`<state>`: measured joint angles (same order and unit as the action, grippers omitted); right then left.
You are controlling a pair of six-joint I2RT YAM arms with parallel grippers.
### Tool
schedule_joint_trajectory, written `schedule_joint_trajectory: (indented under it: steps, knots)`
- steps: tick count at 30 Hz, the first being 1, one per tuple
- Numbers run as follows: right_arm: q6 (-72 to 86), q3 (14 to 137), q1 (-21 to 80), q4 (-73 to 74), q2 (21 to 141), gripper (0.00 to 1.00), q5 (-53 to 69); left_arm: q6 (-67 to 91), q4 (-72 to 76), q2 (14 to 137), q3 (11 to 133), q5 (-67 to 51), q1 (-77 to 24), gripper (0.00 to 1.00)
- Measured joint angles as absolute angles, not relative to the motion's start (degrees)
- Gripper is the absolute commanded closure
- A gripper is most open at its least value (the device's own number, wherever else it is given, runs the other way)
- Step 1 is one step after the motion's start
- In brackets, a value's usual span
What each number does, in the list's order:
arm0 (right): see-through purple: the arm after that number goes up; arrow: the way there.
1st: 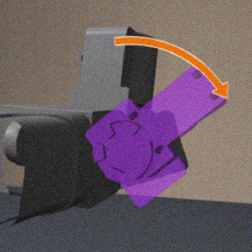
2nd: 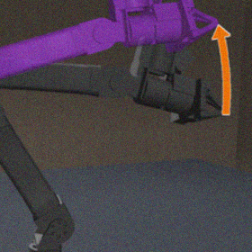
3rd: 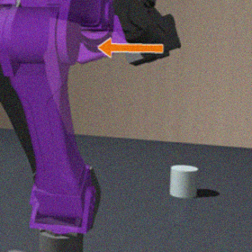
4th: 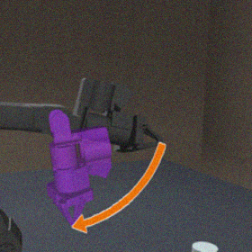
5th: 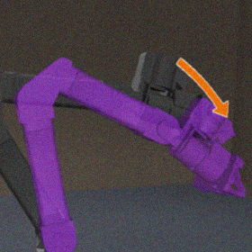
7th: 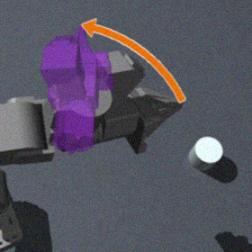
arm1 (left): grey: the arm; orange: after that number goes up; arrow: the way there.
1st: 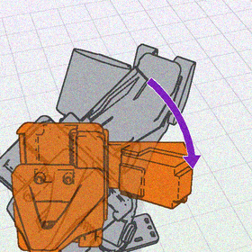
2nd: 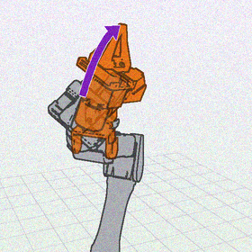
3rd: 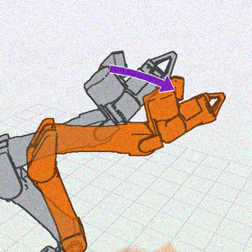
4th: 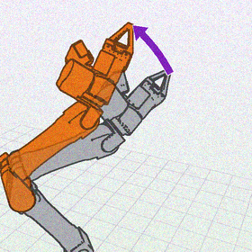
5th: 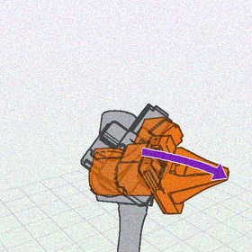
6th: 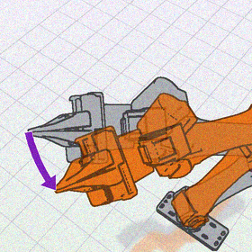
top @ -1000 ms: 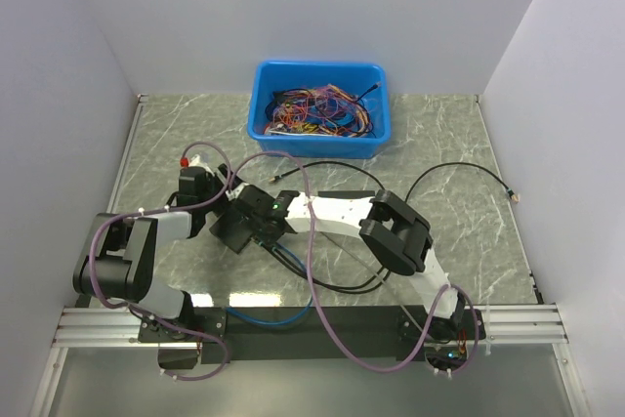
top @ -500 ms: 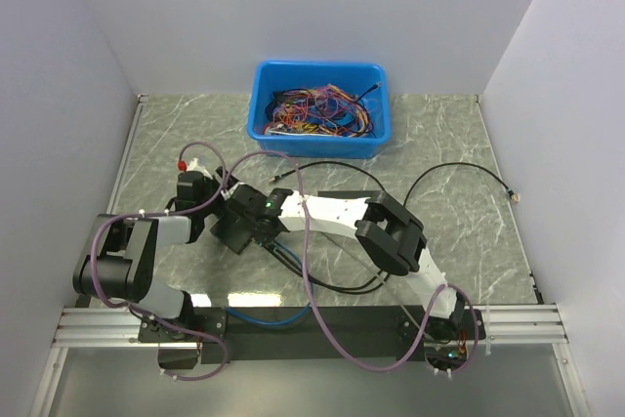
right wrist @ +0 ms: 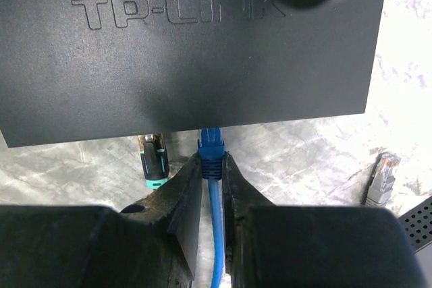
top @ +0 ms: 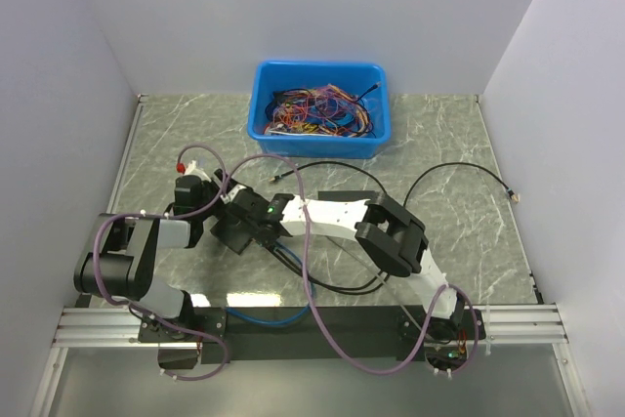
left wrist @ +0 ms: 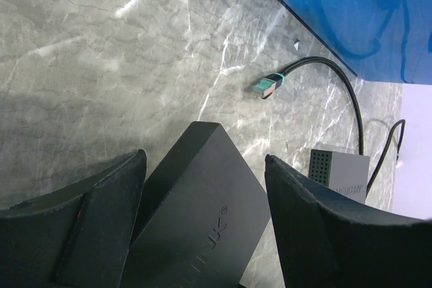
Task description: Insert the plug into the switch port
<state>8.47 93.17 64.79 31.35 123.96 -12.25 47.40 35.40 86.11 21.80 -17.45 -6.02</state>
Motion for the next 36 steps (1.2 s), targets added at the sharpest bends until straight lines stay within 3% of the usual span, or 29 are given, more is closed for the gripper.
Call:
schedule_joint_trajectory:
  steps: [36]
  knots:
    - [-8.9, 91.2, 61.6, 30.2, 121.4, 1.0, -6.2, 45.6, 34.8, 81.1, 17.9, -11.7, -9.6, 0.24]
